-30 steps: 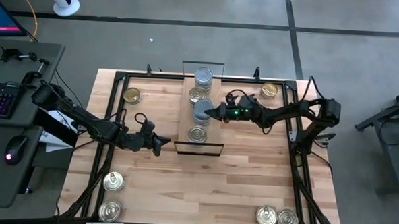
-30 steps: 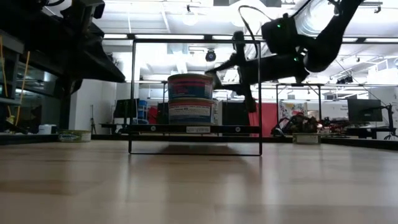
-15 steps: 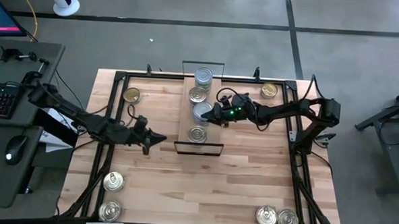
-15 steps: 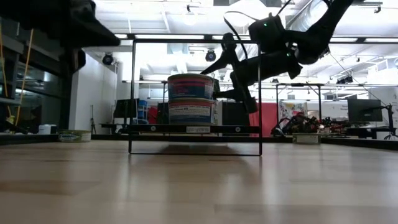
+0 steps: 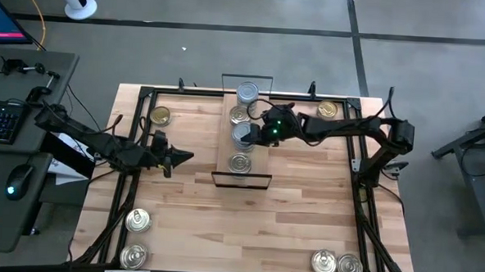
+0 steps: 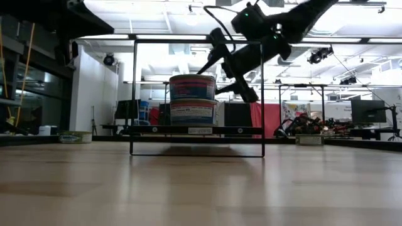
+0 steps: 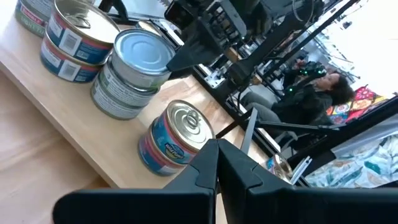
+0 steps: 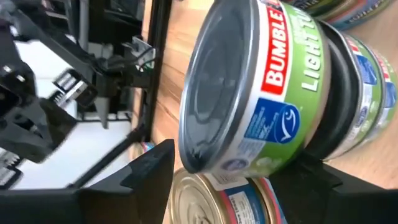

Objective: Stack canned seafood by type on shelf
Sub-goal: Stack the green tuna can on top of the green tuna can on the shelf, then move the green tuna can to the middle right of the table

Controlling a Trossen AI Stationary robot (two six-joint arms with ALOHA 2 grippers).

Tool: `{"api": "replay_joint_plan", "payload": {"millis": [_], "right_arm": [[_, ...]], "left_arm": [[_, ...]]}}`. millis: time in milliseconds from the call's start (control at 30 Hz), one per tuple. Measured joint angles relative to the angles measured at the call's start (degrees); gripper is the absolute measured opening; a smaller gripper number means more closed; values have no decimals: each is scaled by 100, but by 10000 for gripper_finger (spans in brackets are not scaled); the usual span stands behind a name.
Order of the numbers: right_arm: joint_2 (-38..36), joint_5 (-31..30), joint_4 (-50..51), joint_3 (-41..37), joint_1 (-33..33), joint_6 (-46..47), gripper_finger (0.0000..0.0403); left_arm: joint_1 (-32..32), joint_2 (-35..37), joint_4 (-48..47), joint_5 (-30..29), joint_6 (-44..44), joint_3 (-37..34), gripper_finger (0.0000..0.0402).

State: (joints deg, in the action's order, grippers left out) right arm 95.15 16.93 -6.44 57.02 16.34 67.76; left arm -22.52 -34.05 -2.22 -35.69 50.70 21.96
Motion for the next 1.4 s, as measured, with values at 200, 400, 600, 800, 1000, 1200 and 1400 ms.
{"api": "replay_joint_plan", "payload": {"millis": [200,400,600,800,1000,1200,1400], "right_arm": [[0,55,935,425,0,-399,236],[-13,98,1710,646,20,-766,236],[-352,-31,2259,676,167,-1053,236],[-956,-58,3167,677,316,-1863,236],[-1828,-1138,4450,677,440,-2471,236],[-2316,-2520,5728,404,814,-2574,191],[-2336,-3686,4818,-826,1638,-2443,17]], "left_arm": [[0,-1,-130,-12,15,0,0],[0,-1,-149,-12,11,0,0],[-1,0,-146,-12,11,0,0],[38,25,26,130,226,33,0],[481,22,-109,-103,-503,920,0],[1435,-164,-911,-9,-895,1718,0],[2057,-551,-990,368,-935,1838,0]]}}
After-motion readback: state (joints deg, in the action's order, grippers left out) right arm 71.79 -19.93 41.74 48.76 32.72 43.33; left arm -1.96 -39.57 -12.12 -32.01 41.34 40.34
